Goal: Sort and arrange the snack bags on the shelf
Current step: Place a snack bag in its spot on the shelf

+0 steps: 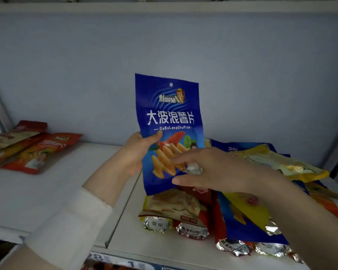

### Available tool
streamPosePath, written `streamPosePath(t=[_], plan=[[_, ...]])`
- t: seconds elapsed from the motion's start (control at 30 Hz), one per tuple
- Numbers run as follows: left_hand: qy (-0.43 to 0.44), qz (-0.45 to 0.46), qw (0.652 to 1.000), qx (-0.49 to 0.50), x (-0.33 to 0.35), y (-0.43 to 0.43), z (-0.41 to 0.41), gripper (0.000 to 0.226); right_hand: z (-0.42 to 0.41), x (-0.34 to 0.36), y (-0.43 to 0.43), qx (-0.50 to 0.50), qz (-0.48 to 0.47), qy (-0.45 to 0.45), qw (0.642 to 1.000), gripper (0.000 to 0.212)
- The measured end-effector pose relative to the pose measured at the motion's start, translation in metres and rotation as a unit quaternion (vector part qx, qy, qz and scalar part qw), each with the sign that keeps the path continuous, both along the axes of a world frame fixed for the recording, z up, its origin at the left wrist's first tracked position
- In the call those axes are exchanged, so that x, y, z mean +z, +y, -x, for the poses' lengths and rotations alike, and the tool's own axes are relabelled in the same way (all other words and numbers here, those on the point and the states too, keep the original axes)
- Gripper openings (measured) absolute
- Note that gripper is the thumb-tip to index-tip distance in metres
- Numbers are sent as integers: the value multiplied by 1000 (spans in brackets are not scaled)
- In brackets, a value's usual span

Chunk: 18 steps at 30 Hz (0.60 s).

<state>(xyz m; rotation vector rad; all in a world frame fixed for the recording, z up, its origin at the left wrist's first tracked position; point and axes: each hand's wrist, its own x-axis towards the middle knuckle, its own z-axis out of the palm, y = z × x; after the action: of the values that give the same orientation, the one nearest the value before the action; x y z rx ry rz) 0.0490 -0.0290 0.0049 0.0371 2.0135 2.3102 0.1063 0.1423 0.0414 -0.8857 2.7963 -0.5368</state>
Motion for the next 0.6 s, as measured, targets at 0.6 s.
streamPosePath(t=[0.6], plan=[[-13,235,956,175,-8,-302,108,35,117,-10,-211,-2,-157,17,987,63]])
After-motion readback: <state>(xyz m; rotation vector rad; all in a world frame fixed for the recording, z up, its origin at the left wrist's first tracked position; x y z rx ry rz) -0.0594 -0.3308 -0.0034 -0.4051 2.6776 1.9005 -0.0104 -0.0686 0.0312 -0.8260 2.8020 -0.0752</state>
